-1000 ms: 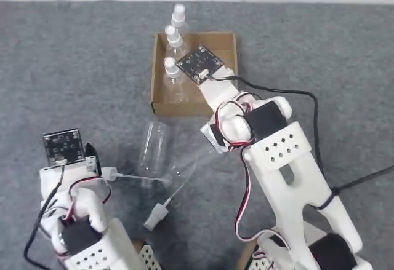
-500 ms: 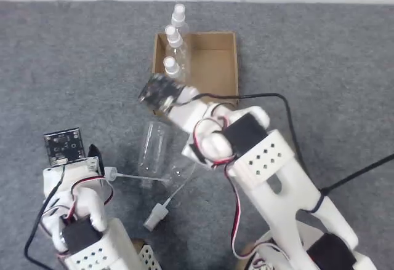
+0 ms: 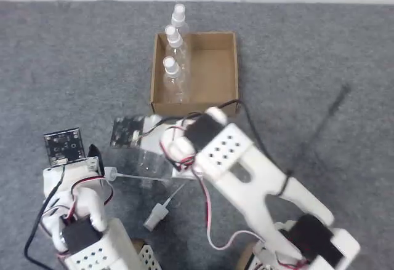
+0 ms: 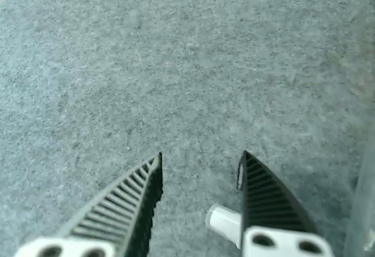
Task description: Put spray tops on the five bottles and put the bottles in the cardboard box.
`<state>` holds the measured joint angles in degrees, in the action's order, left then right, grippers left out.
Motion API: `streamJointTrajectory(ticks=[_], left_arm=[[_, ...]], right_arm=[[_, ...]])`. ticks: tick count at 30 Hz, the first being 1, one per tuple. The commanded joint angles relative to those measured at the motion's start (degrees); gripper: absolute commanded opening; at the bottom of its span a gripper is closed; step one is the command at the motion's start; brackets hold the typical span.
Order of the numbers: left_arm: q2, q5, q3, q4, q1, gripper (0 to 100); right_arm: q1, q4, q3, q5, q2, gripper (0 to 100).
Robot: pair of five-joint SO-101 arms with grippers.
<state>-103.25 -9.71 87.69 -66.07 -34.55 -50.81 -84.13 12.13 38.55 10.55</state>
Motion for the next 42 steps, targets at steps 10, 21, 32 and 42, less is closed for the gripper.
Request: streamJointTrajectory(ticks=[10,21,32,42], left_arm=[[-1.14,0.35,-0.40,-0.18,0.35,20],[-1.14,0.26,0.22,-0.18,0.53,20],[-1.14,0.26,0.22,-0.26,0.62,20],[-1.14,0.26,0.66,-0.26,0.62,20]], right_arm=[[-2.95,3.91,-0.26,11.25,-11.47,24.1],[0.40,9.19,-0.26,12.22,-17.98,24.0],[2.86,9.80,-0.26,12.04,-22.29,23.7],[6.81,6.37,-0.26,11.87,-19.47,12.8]])
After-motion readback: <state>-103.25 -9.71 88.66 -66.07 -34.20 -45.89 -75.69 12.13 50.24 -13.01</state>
